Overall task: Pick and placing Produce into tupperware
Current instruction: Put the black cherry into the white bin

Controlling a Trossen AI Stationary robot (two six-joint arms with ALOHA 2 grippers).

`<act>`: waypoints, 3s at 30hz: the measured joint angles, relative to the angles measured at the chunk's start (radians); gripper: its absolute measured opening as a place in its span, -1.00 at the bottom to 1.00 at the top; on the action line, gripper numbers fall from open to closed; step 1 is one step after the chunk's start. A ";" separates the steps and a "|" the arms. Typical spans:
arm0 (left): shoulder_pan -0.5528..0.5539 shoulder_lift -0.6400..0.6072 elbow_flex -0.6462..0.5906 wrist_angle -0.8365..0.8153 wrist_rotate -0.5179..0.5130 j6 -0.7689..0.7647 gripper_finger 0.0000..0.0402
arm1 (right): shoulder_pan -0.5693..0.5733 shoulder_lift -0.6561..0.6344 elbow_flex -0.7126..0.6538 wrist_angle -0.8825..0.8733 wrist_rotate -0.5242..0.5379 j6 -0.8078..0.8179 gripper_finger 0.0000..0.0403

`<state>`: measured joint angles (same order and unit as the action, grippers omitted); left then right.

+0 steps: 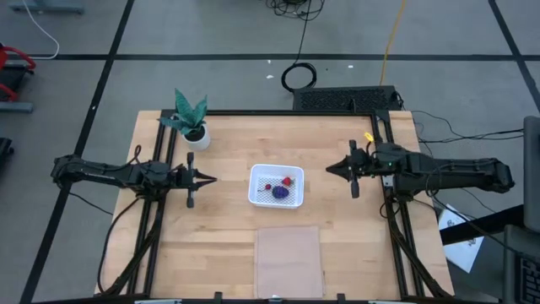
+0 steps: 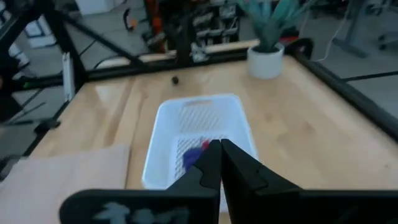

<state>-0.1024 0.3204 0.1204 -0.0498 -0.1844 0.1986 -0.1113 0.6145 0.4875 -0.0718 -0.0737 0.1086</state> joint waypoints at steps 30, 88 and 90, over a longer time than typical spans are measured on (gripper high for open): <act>0.000 0.000 0.000 0.000 0.000 -0.006 -0.89 | 0.030 -0.256 -0.273 0.190 0.008 -0.020 -1.00; -0.074 0.000 0.287 -0.272 -0.173 -0.122 -0.89 | 0.031 -0.256 -0.379 0.334 -0.033 -0.016 -1.00; -0.087 0.000 0.327 -0.302 -0.218 -0.141 -0.89 | 0.031 -0.256 -0.379 0.334 -0.033 -0.018 -1.00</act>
<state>-0.1896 0.3206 0.4473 -0.3521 -0.4028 0.0576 -0.0805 0.3584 0.1081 0.2619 -0.1066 0.0910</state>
